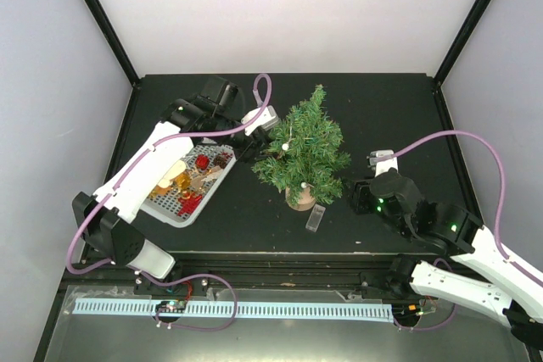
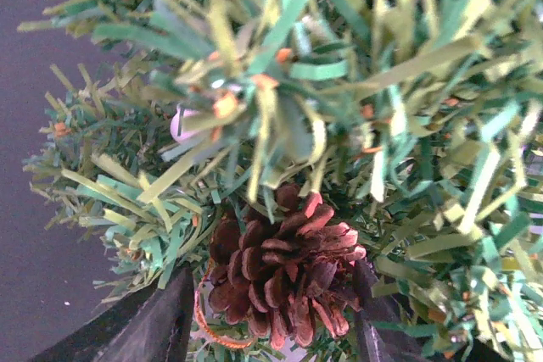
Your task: Decorate the small christmas tree
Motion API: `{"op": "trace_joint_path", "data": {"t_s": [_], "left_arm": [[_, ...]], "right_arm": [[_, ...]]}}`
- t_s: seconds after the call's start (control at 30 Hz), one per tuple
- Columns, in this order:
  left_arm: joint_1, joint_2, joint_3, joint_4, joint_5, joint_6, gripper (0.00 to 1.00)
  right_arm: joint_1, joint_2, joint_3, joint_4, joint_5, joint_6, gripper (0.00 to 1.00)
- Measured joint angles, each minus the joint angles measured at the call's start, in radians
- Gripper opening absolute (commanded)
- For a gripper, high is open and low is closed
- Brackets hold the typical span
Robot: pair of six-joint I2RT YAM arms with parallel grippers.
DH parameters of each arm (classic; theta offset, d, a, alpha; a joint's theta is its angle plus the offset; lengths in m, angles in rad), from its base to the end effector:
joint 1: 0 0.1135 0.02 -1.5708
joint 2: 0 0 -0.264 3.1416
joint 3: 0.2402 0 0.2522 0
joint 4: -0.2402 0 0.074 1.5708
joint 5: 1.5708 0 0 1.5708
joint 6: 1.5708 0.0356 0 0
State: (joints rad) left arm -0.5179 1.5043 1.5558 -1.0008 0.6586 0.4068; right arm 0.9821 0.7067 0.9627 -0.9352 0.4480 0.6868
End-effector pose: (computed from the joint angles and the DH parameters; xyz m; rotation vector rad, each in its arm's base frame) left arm 0.2529 -0.1692 0.3664 1.3203 2.0523 -0.8710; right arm 0.0814 0.0942 0.3384 -0.0865 2.2054 0.4412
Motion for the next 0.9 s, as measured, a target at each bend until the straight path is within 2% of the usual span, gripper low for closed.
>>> {"op": "trace_joint_path", "data": {"t_s": [0.1, 0.33, 0.73, 0.9], "left_arm": [[-0.001, 0.002, 0.000, -0.002, -0.011, 0.002, 0.66], [-0.004, -0.002, 0.000, -0.004, -0.051, 0.011, 0.76], [0.009, -0.175, -0.031, 0.006, -0.206, 0.035, 0.79], [0.076, -0.250, -0.097, 0.008, -0.229, 0.047, 0.78]], "right_arm": [[0.000, -0.001, 0.000, 0.000, 0.000, 0.000, 0.61], [0.000, -0.001, 0.000, 0.000, 0.000, 0.000, 0.61], [0.000, -0.002, 0.000, 0.000, 0.010, 0.000, 0.61], [0.000, -0.008, 0.000, -0.003, 0.021, 0.000, 0.61]]}}
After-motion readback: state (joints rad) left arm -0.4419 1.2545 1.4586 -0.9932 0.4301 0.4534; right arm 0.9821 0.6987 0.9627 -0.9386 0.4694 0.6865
